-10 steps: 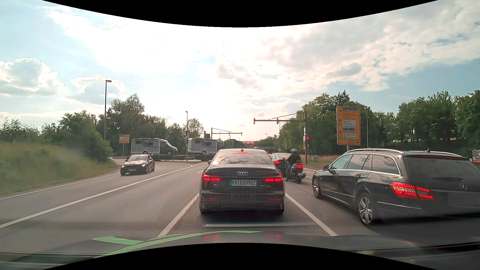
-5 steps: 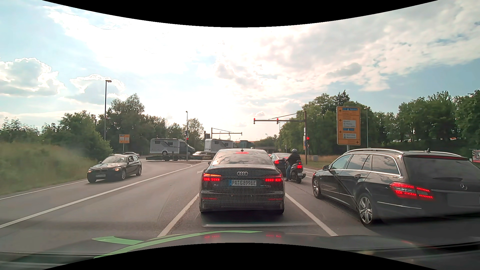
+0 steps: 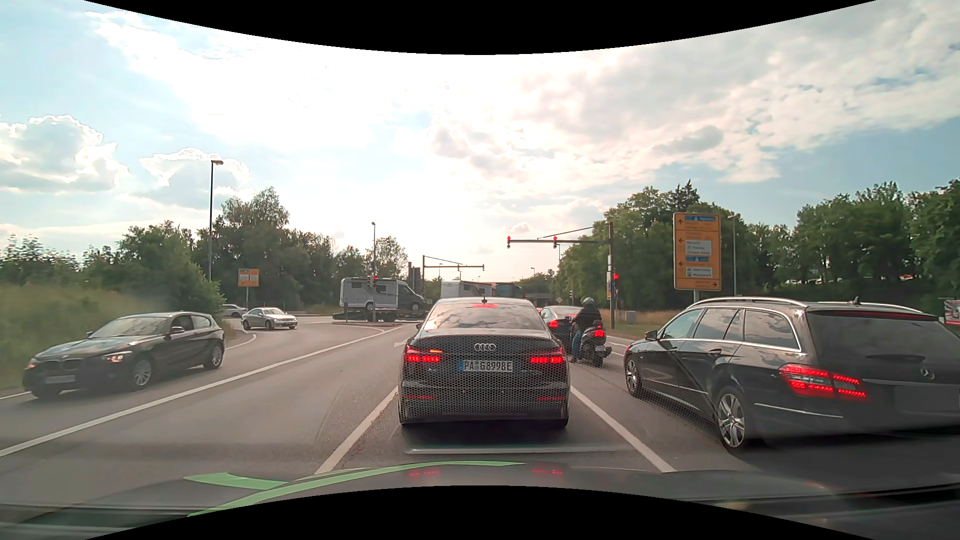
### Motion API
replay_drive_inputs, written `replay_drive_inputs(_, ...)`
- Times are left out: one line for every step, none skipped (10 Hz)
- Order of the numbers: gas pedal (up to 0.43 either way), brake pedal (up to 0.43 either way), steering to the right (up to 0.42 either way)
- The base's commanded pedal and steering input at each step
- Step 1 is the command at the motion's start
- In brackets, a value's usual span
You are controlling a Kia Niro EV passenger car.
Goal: Follow the waypoints while adhering to traffic rules and regulations
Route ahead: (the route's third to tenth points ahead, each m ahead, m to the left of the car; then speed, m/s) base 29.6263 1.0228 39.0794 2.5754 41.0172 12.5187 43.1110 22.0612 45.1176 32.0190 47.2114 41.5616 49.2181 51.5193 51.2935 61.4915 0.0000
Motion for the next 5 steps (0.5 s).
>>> replay_drive_inputs(0.000,0.293,-0.001)
replay_drive_inputs(0.000,0.293,-0.001)
replay_drive_inputs(0.000,0.293,-0.001)
replay_drive_inputs(0.000,0.299,-0.002)
replay_drive_inputs(0.000,0.293,-0.001)
